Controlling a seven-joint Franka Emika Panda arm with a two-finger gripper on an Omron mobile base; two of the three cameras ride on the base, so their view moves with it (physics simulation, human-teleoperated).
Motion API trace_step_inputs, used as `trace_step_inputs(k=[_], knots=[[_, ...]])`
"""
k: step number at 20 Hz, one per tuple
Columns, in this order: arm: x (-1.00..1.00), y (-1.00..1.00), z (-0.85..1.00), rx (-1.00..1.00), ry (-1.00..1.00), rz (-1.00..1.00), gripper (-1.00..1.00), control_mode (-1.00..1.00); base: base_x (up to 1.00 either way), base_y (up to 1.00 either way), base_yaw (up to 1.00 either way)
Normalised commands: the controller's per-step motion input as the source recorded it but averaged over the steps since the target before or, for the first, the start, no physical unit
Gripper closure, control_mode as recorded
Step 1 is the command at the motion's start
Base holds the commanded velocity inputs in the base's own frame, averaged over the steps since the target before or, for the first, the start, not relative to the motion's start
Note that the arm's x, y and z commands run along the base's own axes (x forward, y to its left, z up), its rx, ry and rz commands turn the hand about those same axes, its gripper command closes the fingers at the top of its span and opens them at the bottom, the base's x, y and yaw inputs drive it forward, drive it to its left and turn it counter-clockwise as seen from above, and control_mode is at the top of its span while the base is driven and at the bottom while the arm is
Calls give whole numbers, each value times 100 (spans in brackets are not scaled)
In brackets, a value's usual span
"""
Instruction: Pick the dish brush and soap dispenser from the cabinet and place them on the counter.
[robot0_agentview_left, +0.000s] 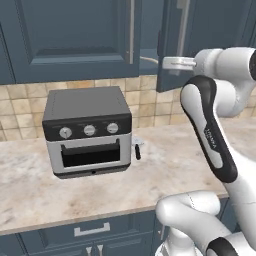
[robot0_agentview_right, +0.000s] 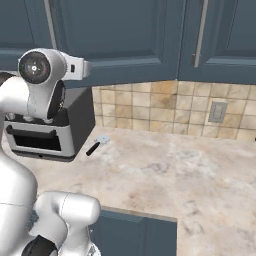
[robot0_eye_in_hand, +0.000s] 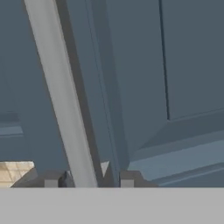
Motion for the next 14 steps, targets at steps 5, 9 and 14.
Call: trace_step_inputs(k=[5,9,14], knots=[[-47,-22,-2,-3,9,27,100,-100,0,0,0],[-52,-19,0,-4,7,31,100,-100,0,0,0],[-60,-27,0,-1,4,29,100,-100,0,0,0]])
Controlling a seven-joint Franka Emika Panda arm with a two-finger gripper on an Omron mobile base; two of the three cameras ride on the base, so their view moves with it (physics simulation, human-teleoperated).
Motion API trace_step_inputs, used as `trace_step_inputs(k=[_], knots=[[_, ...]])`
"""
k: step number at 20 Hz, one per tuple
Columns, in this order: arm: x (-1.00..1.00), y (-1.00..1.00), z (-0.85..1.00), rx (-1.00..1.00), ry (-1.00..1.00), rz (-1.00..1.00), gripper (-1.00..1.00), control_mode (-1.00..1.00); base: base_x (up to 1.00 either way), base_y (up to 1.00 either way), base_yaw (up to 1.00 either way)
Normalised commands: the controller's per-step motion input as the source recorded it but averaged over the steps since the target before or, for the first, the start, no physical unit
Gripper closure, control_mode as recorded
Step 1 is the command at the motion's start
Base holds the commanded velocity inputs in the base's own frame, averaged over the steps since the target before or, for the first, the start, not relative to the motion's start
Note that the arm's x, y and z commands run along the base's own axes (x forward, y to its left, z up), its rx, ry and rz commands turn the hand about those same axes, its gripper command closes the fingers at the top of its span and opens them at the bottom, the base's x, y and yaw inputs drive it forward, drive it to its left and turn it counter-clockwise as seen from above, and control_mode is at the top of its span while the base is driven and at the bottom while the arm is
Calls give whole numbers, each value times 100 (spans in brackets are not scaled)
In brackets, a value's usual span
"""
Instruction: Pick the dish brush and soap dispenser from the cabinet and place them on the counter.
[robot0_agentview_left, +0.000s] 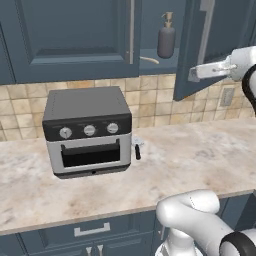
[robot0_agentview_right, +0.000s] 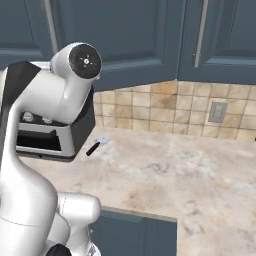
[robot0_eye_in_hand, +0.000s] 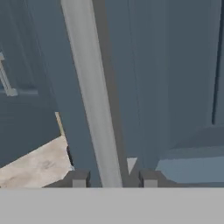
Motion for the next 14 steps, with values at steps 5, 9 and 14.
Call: trace_step_inputs(k=[5,9,14], knots=[[-72,-31,0,-1,0,27,100,-100,0,0,0],[-69,-34,-1,-1,0,25,100,-100,0,0,0],[-46,-33,-10,0,1,22,100,-100,0,0,0]])
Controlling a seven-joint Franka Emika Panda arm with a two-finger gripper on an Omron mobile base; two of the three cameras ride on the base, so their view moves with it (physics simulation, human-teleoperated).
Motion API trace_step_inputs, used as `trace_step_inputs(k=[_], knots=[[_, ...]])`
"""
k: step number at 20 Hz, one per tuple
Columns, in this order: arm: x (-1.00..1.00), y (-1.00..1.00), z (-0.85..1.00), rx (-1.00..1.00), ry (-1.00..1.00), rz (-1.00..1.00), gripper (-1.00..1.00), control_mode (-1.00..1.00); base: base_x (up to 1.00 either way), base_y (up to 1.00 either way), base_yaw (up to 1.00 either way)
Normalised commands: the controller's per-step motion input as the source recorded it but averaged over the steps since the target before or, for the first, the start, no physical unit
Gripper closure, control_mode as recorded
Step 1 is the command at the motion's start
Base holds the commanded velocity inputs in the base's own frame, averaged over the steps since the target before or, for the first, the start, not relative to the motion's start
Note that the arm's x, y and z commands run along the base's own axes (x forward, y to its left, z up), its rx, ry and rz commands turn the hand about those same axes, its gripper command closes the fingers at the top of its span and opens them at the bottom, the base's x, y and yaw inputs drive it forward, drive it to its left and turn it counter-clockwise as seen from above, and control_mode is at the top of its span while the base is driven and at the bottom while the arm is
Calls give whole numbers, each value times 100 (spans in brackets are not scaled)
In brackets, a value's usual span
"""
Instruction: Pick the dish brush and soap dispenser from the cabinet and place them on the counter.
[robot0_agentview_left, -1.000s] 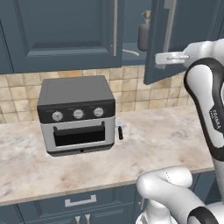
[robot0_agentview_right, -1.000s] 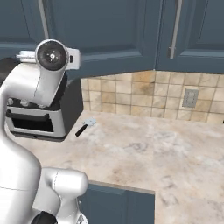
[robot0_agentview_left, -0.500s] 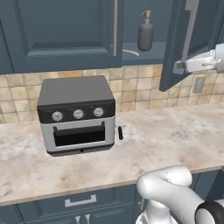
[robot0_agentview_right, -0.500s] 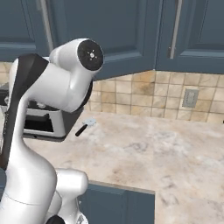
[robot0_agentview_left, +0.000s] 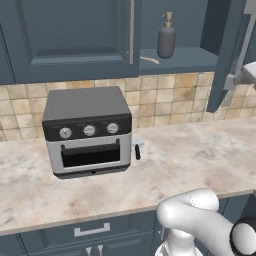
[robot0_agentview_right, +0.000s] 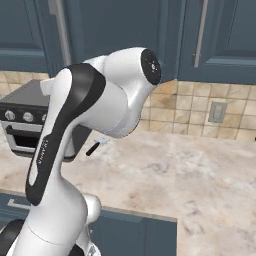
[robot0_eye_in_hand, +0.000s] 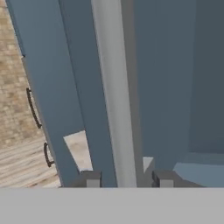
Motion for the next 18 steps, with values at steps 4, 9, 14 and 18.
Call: trace_step_inputs(k=[4,9,14,18], knots=[[-11,-38,0,4,1,18,100,-100,0,0,0],[-18,-46,0,1,0,15,100,-100,0,0,0],[-22,-41,2,0,-1,12,100,-100,0,0,0],[-22,-40,2,0,-2,9,100,-100,0,0,0]])
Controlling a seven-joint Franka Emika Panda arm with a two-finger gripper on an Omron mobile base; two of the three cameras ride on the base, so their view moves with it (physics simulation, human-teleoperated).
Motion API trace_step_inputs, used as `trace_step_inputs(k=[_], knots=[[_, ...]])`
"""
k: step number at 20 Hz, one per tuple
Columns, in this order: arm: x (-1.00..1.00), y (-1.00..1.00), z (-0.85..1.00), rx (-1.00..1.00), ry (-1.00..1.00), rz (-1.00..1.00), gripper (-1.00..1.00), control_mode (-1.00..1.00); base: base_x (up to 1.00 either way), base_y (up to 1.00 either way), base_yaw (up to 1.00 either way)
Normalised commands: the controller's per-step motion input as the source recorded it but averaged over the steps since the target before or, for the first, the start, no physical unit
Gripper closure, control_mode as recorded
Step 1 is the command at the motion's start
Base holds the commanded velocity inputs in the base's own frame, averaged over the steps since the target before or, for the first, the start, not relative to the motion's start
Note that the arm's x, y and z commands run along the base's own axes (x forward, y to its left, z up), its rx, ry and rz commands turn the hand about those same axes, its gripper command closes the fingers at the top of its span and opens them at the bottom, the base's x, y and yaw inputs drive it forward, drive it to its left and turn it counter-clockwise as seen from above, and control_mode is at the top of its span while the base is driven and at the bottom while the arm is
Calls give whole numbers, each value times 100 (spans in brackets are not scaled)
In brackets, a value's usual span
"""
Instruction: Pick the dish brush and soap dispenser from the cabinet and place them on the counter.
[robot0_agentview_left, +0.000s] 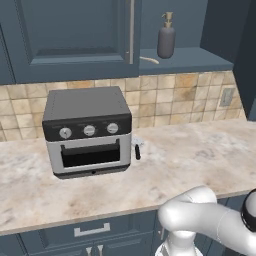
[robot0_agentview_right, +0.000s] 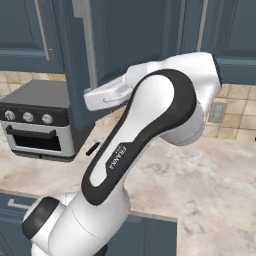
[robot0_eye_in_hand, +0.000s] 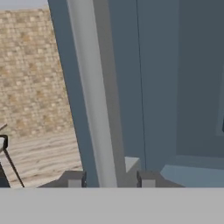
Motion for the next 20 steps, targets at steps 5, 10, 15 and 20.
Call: trace_step_inputs(k=[5,10,15,20], knots=[[-19,-38,2,0,-1,8,100,-100,0,0,0],[-11,-22,0,1,0,5,-100,-100,0,0,0],[-4,0,0,1,1,0,-100,-100,0,0,0],[0,0,0,0,0,0,-100,-100,0,0,0]])
